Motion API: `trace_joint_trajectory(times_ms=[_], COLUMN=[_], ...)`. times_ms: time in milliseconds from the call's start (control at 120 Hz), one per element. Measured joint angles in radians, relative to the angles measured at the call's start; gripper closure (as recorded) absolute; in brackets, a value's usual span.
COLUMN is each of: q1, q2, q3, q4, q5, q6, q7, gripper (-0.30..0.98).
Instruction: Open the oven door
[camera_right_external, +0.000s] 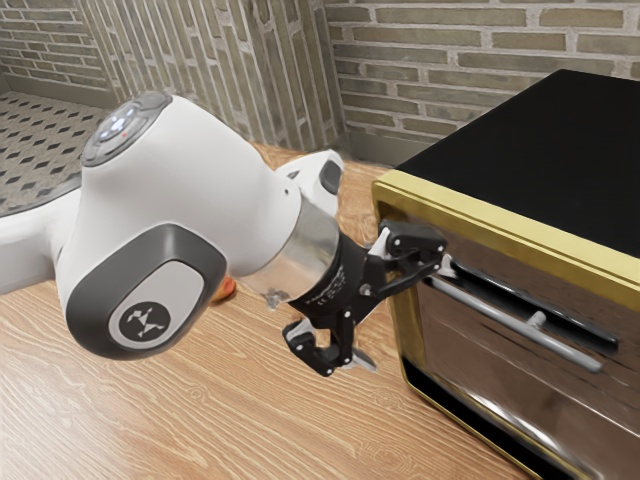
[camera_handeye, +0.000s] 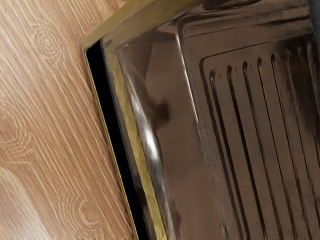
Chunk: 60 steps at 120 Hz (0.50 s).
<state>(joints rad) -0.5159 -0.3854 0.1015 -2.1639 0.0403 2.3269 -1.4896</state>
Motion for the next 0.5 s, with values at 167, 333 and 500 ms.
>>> trace_joint_trajectory(times_ms=[167, 333, 500], q1=[0.266, 0.643, 0.711], q2=[-0.235, -0.646, -0.326], q3=[-0.204, -0.568, -0.332], q4=[-0.237, -0.431, 0.152], q5=[0.043, -0.337, -0.207], q6=[0.048, 0.048, -0.352], q7=[0.006, 0.051, 0.145], gripper=[0.02, 0.01, 0.01])
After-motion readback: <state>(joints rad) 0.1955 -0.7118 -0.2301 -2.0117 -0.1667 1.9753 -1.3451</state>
